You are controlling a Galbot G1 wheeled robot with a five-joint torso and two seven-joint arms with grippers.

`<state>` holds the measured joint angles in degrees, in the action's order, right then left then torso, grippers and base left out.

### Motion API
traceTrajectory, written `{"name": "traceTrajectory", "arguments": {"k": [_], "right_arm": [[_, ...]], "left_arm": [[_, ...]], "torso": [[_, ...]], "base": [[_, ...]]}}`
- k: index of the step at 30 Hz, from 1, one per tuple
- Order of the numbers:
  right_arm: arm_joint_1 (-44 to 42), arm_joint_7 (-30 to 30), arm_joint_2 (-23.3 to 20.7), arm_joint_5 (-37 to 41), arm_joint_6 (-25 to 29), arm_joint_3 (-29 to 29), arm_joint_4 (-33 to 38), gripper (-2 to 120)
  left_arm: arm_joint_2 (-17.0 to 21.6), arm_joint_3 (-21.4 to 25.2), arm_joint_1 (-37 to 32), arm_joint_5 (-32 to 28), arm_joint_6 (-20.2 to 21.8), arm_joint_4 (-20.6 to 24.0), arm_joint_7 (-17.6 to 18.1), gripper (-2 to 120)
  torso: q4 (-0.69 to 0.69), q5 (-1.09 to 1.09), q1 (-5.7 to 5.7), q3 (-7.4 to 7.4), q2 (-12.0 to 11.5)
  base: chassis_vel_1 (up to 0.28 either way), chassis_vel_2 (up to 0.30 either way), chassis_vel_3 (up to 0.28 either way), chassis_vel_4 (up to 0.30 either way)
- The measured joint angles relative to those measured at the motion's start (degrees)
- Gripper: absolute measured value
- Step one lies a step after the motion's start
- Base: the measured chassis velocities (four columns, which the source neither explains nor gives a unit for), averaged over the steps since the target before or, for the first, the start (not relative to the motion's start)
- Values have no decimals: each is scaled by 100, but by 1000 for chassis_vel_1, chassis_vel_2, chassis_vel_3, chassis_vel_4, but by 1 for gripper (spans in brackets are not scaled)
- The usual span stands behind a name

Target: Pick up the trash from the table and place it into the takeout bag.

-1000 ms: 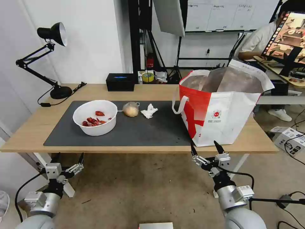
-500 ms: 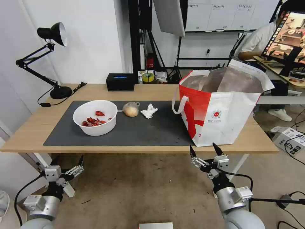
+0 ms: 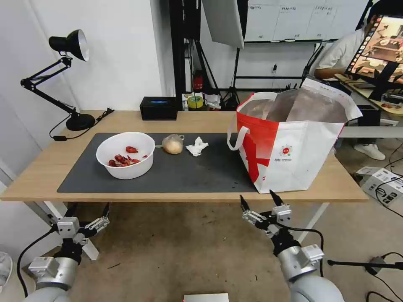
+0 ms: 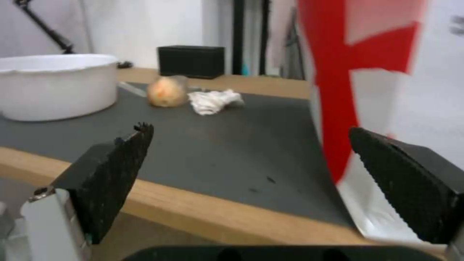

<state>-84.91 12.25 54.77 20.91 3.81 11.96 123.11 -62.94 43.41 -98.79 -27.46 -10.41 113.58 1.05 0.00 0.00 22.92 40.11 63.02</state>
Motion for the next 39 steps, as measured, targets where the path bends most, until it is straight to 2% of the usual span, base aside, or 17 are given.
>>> {"name": "traceTrajectory", "arguments": {"k": [5,8,9,15,20,22,23,24,25,27,28,31,32,36,37,39], "right_arm": [[669,-17,-401,194,-183,-423,-102,100],[1441,2,-614,472,-384,-985,-294,100],[1441,2,-614,472,-384,-985,-294,100],[3100,152,-624,1012,-695,-2156,-850,100],[3874,287,-509,1315,-878,-2703,-1196,100],[4330,378,-392,1507,-987,-3004,-1409,100],[4844,546,-227,1752,-1100,-3343,-1658,100],[4844,546,-227,1752,-1100,-3343,-1658,100],[5306,774,12,2025,-1214,-3695,-1969,100],[5754,1076,402,2300,-1330,-4017,-2449,100],[5754,1076,402,2300,-1330,-4017,-2449,100],[6163,1543,964,2646,-1552,-4238,-3092,100],[6163,1543,964,2646,-1552,-4238,-3092,100],[6608,2025,1622,2849,-1790,-4288,-4047,100],[6608,2025,1622,2849,-1790,-4288,-4047,100],[6761,2099,1857,2874,-1819,-4261,-4505,100]], "left_arm": [[-22,-17,4,7,-1,49,-5,100],[-42,-35,23,13,0,81,-7,100],[-42,-35,23,13,0,81,-7,100],[-56,-15,51,54,-24,97,-8,100],[-65,1,71,63,-27,101,-11,100],[-64,4,100,65,-27,101,-13,100],[-69,4,136,66,-28,86,-24,100],[-69,4,136,66,-28,86,-24,100],[-79,-15,176,69,-28,58,-22,100],[-91,-55,220,77,-29,35,-22,100],[-91,-55,220,77,-29,35,-22,100],[-97,-111,249,88,-28,17,-25,100],[-97,-111,249,88,-28,17,-25,100],[-94,-109,231,86,-26,10,-30,100],[-94,-109,231,86,-26,10,-30,100],[-83,-87,218,74,-26,5,-30,100]], "torso": [[1,0,0,0,0],[-1,0,0,1,0],[-1,0,0,1,0],[1,0,1,1,-1],[0,-2,1,1,0],[-1,0,1,1,0],[0,-1,1,1,0],[0,-1,1,1,0],[1,-2,1,1,0],[1,-3,1,1,0],[1,-3,1,1,0],[1,-2,1,1,-1],[1,-2,1,1,-1],[1,-2,1,0,0],[1,-2,1,0,0],[0,-1,1,1,-1]], "base": [[0,0,0,0],[0,0,0,0],[0,0,0,0],[0,0,0,0],[0,0,0,0],[0,0,0,0],[0,0,0,0],[0,0,0,0],[0,0,0,0],[0,0,0,0],[0,0,0,0],[0,0,0,0],[0,0,0,0],[0,0,0,0],[0,0,0,0],[0,0,0,0]]}}
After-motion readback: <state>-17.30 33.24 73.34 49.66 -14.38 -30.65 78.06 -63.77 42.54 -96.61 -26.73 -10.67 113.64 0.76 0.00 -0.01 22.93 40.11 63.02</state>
